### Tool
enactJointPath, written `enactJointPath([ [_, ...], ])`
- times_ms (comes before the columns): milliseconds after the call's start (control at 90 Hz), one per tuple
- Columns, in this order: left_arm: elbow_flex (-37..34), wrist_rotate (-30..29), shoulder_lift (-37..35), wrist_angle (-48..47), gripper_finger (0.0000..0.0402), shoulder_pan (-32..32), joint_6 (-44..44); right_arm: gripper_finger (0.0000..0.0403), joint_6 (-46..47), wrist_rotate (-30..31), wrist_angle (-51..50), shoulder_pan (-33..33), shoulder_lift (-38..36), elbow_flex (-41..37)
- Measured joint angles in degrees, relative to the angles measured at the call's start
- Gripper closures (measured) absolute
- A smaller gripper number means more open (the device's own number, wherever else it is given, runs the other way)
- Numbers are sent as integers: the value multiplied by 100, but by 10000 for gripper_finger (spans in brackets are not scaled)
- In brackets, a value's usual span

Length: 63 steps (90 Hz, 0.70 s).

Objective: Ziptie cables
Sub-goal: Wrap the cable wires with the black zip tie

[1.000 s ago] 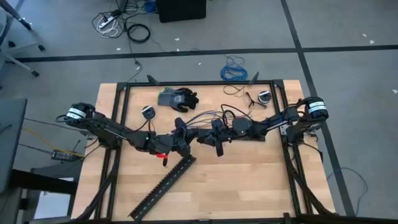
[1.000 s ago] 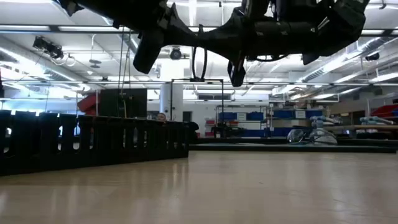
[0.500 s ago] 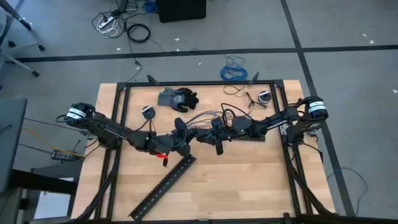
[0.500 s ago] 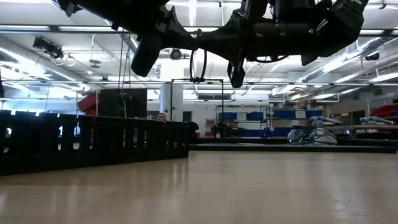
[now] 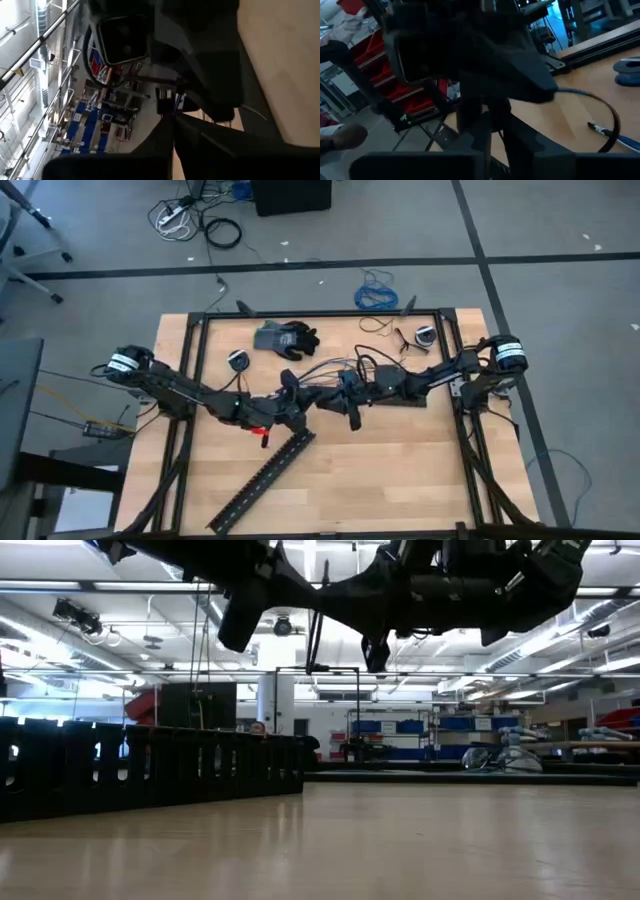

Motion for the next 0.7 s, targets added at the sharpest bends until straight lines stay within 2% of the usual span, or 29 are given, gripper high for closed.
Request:
enactJointPath([
  [144, 0, 48, -2, -1, 401, 0, -32, 298, 16, -110, -85, -97, 0, 0],
  [433, 0, -62, -2, -135, 401, -96, -215, 210, -180, -1170, -102, -474, -149, 0],
  [578, 0, -289, -2, -140, 401, -179, -226, 187, -248, -1493, -330, -640, -157, 0],
  [700, 0, -383, -2, -241, 402, -215, -298, 179, -367, -1536, -434, -738, -157, 0],
])
